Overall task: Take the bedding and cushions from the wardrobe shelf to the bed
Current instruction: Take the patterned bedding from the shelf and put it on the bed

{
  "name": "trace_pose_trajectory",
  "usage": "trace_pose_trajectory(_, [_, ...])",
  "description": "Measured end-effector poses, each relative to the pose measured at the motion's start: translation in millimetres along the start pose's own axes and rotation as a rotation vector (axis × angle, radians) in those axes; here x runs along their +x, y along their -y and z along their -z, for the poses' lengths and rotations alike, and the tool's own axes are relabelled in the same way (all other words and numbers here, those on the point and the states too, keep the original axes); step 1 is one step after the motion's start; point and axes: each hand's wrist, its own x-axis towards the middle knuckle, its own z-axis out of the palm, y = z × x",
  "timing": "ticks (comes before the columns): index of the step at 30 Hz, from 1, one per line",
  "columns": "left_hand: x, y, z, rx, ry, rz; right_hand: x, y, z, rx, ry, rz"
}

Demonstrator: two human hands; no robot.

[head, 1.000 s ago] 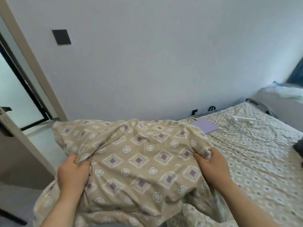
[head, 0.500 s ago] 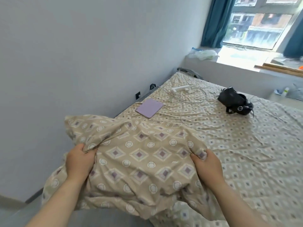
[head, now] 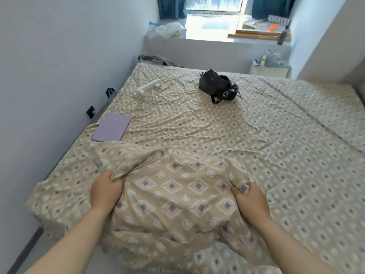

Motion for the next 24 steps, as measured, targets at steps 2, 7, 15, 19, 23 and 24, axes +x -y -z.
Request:
trace_pose_trajectory(2, [26,2,-42,0.004,0.056,-0.018,21,-18,-13,-0.019,-0.047,-0.037])
trace_pose_trajectory(7, [84,24,-141,-0.034,0.134,-0.075,72,-60,-63,-0.032,-0.181,-0.078])
trace_pose_trajectory(15, [144,94,-263,-0.011,0.260,-0.201,138,-133,-149,-0.084,-0.281,-0.120])
trace_pose_trajectory(19, [149,126,-285,0.102,0.355,-0.140,140,-162,-173,-0.096,-0.193,-0.194])
trace_pose_trajectory(23, [152,125,-288,0.189,0.316,-0.085,136,-165,-179,-0.158,-0.209,-0.289])
trace_pose_trajectory(24, [152,124,-286,0.242,0.281,-0.102,136,-162,-180,-0.200,-0.239,-0.307])
